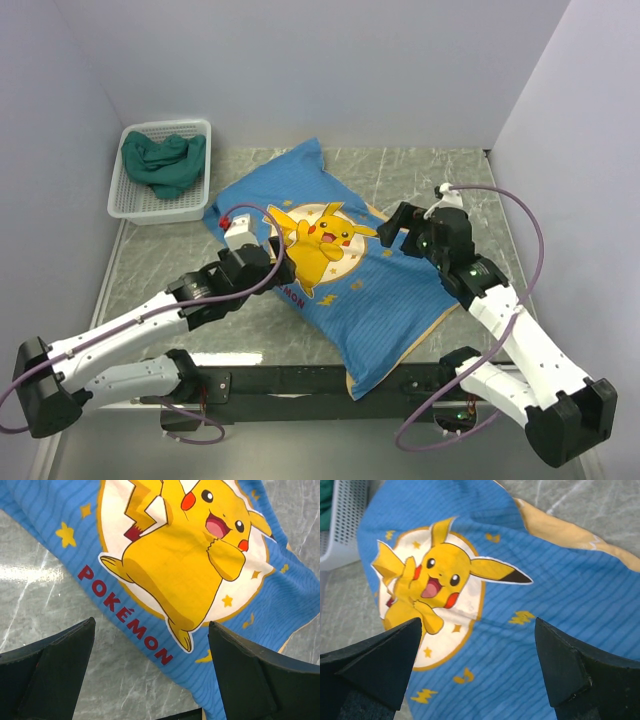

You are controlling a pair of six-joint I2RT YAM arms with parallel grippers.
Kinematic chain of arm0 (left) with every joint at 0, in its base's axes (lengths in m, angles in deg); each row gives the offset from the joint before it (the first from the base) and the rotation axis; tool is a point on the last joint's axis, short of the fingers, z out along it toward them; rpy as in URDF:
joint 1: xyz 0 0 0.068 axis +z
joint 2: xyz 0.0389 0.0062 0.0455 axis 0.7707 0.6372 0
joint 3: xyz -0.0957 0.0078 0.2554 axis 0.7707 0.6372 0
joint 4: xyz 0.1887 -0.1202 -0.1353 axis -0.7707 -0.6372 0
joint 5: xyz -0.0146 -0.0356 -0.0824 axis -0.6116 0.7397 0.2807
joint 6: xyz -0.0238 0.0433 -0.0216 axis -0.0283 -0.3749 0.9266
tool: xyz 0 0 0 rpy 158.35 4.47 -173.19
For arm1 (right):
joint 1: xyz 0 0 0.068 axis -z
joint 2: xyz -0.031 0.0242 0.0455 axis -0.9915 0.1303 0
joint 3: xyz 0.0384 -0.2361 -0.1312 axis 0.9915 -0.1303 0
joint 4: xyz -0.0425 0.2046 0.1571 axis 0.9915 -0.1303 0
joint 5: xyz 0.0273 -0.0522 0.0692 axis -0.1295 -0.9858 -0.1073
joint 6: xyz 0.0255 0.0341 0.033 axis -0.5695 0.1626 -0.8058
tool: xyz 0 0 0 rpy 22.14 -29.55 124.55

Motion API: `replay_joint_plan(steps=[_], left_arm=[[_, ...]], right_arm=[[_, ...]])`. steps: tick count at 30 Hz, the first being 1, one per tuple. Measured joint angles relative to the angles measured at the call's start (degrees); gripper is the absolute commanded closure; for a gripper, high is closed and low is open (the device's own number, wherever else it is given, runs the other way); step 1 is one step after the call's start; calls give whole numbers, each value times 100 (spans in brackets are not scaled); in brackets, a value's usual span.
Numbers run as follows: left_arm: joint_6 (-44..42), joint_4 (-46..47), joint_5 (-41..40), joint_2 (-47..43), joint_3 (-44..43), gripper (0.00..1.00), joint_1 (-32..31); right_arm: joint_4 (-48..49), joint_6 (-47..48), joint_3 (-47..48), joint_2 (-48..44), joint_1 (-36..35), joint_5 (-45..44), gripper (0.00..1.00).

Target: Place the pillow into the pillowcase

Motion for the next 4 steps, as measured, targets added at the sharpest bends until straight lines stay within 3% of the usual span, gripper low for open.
replay_joint_plan(steps=[4], left_arm=[[4, 28, -63, -133, 17, 0, 0]], right_arm=[[-101, 55, -22, -2, 0, -87, 0]])
